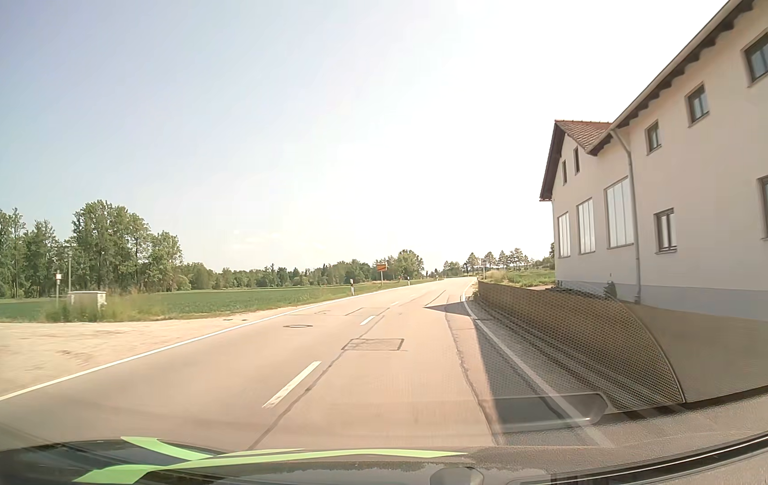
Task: Follow the waypoints while adhering to traffic rules and regulations
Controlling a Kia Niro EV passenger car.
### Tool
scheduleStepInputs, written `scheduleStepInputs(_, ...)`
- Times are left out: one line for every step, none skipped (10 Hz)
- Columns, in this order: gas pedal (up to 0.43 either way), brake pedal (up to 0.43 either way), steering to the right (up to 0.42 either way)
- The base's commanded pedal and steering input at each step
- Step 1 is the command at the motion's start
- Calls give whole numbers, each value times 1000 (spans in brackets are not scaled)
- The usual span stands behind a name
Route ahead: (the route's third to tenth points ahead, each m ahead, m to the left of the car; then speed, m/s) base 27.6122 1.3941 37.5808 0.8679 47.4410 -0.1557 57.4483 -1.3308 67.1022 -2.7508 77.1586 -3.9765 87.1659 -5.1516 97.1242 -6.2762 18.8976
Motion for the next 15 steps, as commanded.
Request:
scheduleStepInputs(150,0,16)
scheduleStepInputs(150,0,15)
scheduleStepInputs(157,0,12)
scheduleStepInputs(157,0,11)
scheduleStepInputs(169,0,10)
scheduleStepInputs(169,0,10)
scheduleStepInputs(169,0,10)
scheduleStepInputs(177,0,10)
scheduleStepInputs(177,0,14)
scheduleStepInputs(177,0,15)
scheduleStepInputs(177,0,15)
scheduleStepInputs(177,0,15)
scheduleStepInputs(189,0,15)
scheduleStepInputs(189,0,15)
scheduleStepInputs(189,0,15)
